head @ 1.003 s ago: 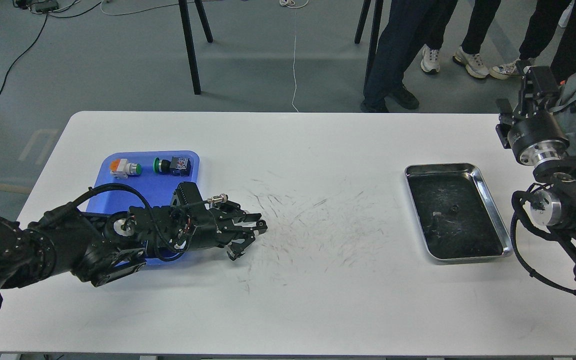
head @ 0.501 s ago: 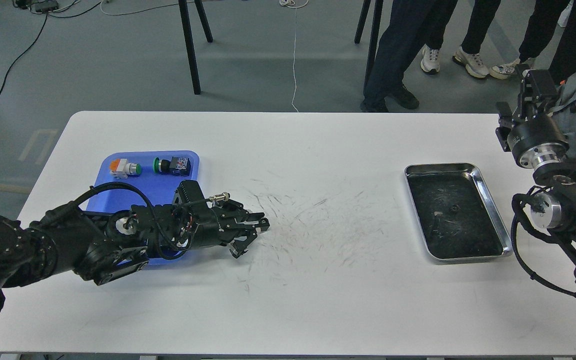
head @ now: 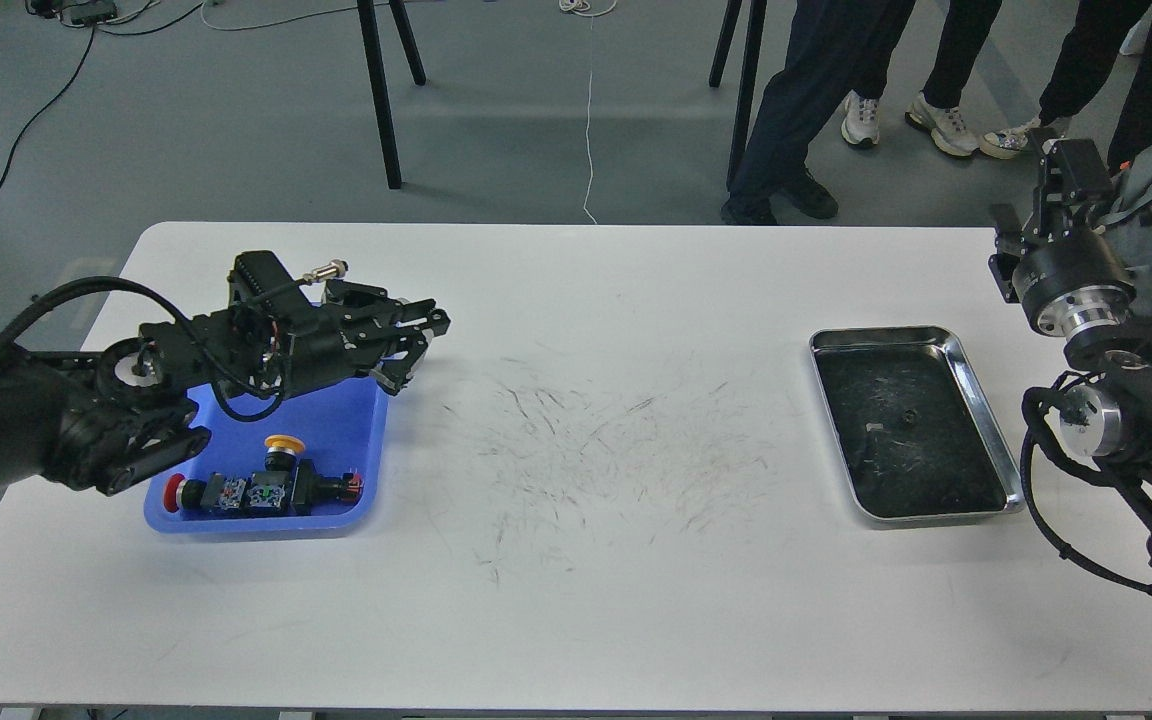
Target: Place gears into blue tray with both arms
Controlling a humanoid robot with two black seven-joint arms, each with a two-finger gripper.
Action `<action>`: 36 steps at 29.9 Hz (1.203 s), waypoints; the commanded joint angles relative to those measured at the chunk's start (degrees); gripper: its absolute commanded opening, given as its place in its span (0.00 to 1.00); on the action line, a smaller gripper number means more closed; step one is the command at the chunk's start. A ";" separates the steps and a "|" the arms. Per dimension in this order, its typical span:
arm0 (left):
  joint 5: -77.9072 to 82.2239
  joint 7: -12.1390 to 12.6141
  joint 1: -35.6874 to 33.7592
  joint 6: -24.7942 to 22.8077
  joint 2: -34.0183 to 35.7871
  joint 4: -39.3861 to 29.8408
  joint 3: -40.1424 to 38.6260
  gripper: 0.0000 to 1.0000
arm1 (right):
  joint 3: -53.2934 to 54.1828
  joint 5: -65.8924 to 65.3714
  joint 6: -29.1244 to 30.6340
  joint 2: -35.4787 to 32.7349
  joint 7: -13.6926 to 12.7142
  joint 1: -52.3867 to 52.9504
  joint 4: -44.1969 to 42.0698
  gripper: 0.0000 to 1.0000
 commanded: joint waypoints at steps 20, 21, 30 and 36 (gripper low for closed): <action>-3.78 0.00 9.76 0.00 8.33 0.91 -1.04 0.16 | 0.00 0.00 -0.18 -0.36 0.00 0.00 1.47 0.96; -3.69 0.00 9.85 0.00 8.24 1.26 -1.04 0.16 | 0.00 0.00 -0.18 -0.36 0.00 0.00 1.47 0.96; -4.04 0.00 10.55 0.00 8.15 3.81 -1.04 0.16 | 0.00 -0.08 -0.18 -0.01 0.00 0.00 1.47 0.96; -4.74 0.00 10.73 0.00 7.36 4.34 -1.04 0.18 | 0.00 -0.08 -0.18 -0.01 0.00 0.00 1.47 0.96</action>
